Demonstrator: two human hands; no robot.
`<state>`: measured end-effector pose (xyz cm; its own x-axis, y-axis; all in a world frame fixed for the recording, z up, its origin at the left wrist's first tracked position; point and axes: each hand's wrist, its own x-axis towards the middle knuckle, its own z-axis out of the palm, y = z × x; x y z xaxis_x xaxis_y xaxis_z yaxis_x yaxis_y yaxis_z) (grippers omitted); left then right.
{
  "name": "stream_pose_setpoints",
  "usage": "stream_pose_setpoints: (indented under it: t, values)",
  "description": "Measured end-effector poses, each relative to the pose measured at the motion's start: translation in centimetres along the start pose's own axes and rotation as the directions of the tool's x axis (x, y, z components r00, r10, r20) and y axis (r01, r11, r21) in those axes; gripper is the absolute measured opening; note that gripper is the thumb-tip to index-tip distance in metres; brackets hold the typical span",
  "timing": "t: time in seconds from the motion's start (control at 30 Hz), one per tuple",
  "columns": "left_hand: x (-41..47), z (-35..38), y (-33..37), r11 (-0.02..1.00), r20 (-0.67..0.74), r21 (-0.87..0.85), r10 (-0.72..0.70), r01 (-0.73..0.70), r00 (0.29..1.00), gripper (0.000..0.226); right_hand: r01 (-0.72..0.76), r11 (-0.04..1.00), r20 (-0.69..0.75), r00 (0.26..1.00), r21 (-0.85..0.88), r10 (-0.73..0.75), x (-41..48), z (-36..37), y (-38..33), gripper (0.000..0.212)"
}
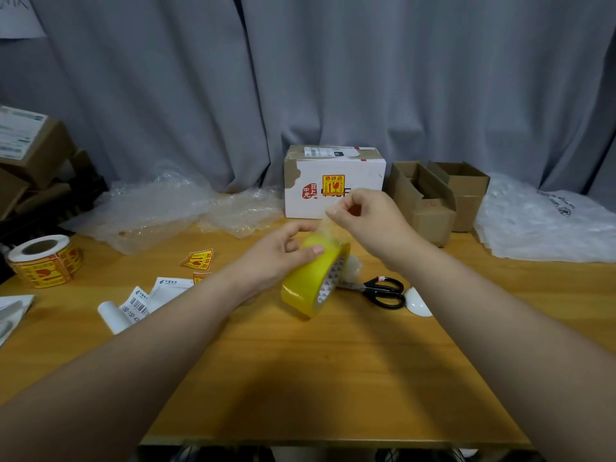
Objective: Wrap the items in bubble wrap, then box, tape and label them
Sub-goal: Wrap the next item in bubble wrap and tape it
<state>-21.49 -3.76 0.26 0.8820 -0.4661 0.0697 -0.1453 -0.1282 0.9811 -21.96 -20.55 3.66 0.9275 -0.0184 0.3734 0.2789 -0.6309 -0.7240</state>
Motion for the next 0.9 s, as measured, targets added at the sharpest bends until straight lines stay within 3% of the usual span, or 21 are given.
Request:
stream_pose_setpoints:
  t: [0.1,0.2,0.3,0.33,0.47,0.6,0.7,0.8,0.9]
  values:
    - [-0.2,0.4,-0.4,0.995,0.014,0.067,0.070,-0.071,0.997,0.028,-0.130,0.964,0.051,0.991,0.231,0.121,-0.7,-0.2,1.2,0.018]
    - [-0.2,0.4,-0.9,0.983,0.010,0.129,0.133,-0.133,0.991,0.029,-0.164,0.948,0.072,0.986,0.271,0.150,-1.1,0.0,1.7,0.014]
    - [-0.3,0.2,-1.0,0.981,0.027,0.150,0.118,-0.120,0.993,0.029,-0.192,0.915,0.068,0.981,0.354,0.179,-1.2,-0.4,2.2,0.052]
    - [-0.3,0.2,-1.0,0.980,0.029,0.160,0.117,-0.120,0.993,0.030,-0.152,0.920,0.056,0.988,0.362,0.141,-1.3,-0.6,2.3,0.052]
    - [-0.1,0.1,-1.0,0.978,0.017,0.162,0.132,-0.133,0.991,0.030,0.062,0.963,0.040,0.996,0.263,-0.075,-1.8,-0.7,2.3,0.014]
    - [-0.3,0.0,-1.3,0.952,0.027,0.252,0.174,-0.175,0.984,0.032,-0.007,0.982,0.075,0.997,0.187,-0.008,-1.9,-0.6,2.5,0.015]
    - [-0.4,0.2,-1.7,0.896,-0.009,0.376,0.260,-0.237,0.966,0.042,0.008,1.000,0.106,0.994,0.029,-0.011,-1.9,0.0,2.6,0.008]
    - [-0.8,-0.5,-1.5,0.795,-0.019,0.562,0.287,-0.228,0.958,0.054,0.040,0.987,0.128,0.992,-0.156,-0.020,-1.5,0.5,3.1,0.013]
    - [-2.0,-1.5,-1.3,0.667,0.019,0.724,0.239,-0.178,0.971,0.052,-0.049,0.989,0.091,0.994,-0.141,0.063,-0.9,0.4,4.4,0.029]
